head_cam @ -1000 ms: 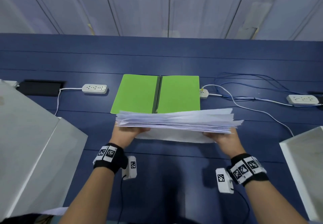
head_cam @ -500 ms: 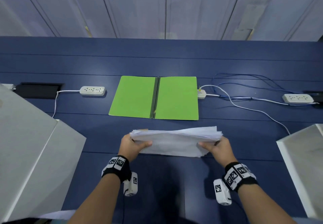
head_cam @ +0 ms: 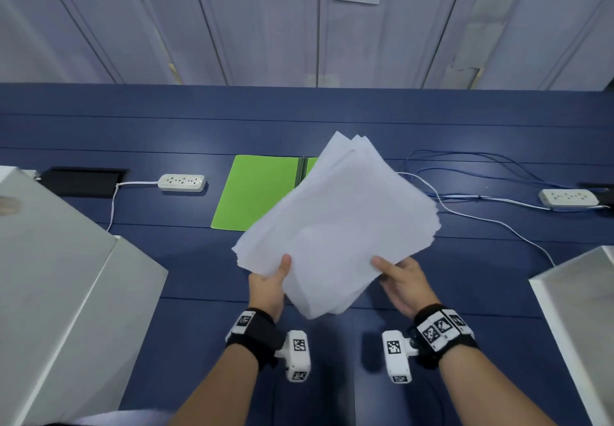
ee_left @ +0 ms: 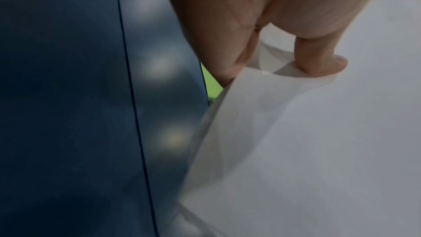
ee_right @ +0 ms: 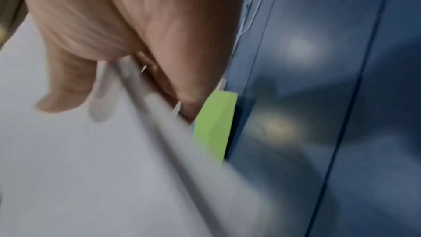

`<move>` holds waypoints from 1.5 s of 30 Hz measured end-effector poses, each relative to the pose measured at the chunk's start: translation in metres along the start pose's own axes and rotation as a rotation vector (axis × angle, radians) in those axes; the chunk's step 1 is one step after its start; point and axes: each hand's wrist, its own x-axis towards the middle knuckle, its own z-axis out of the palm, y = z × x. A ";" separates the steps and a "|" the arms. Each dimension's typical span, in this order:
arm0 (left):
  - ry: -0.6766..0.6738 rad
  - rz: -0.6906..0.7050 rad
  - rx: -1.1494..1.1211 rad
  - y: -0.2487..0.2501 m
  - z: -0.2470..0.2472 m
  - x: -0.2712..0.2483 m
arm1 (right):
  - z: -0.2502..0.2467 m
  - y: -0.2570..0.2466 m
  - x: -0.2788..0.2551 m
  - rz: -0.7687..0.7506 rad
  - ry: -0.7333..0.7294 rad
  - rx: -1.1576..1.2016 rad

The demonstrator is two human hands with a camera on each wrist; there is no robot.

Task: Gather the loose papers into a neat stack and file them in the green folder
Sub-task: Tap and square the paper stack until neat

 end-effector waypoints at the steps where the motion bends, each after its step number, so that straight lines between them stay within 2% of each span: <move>1: -0.048 -0.017 -0.041 -0.004 0.007 -0.006 | 0.011 0.001 0.000 -0.028 -0.001 0.003; 3: -0.131 0.034 -0.022 -0.001 0.007 -0.010 | 0.024 -0.002 0.000 -0.096 0.064 -0.019; 6: -0.151 0.141 0.228 0.033 -0.020 0.007 | 0.019 -0.024 -0.004 -0.162 0.161 -0.218; 8: -0.313 0.169 0.394 0.062 -0.031 0.016 | 0.012 -0.035 -0.006 -0.168 0.141 -0.404; 10: -0.502 0.154 0.592 0.075 -0.019 0.015 | 0.015 -0.038 -0.005 -0.168 0.072 -0.517; 11: -0.531 0.162 0.639 0.074 -0.009 0.013 | 0.019 -0.036 -0.004 -0.179 0.050 -0.537; 14: -0.357 0.251 0.496 0.064 0.010 0.008 | 0.024 -0.022 0.001 -0.221 0.081 -0.545; 16: -0.289 0.293 0.444 0.052 0.009 0.007 | 0.019 -0.014 0.003 -0.234 0.084 -0.575; 20: -0.282 0.346 0.496 0.027 0.006 0.003 | 0.002 0.002 0.003 -0.208 0.102 -0.602; 25: -0.329 0.399 0.498 0.021 0.018 0.006 | -0.003 0.020 0.003 -0.117 0.136 -0.591; 29: -0.352 0.359 0.541 0.027 0.029 0.010 | 0.000 0.016 0.015 -0.136 0.185 -0.557; 33: -0.218 0.231 0.584 0.021 0.021 0.026 | 0.003 0.010 0.025 -0.126 0.185 -0.537; 36: -0.085 0.137 0.656 0.014 0.014 0.043 | 0.010 0.004 0.039 -0.042 0.139 -0.524; 39: -0.043 0.105 0.622 0.018 0.011 0.059 | 0.010 -0.005 0.069 0.005 0.102 -0.413; 41: -0.029 0.089 0.603 0.023 0.008 0.066 | 0.005 -0.011 0.096 0.015 0.185 -0.434; 45: 0.047 0.040 0.655 0.025 0.001 0.086 | -0.024 -0.005 0.156 0.045 0.427 -0.701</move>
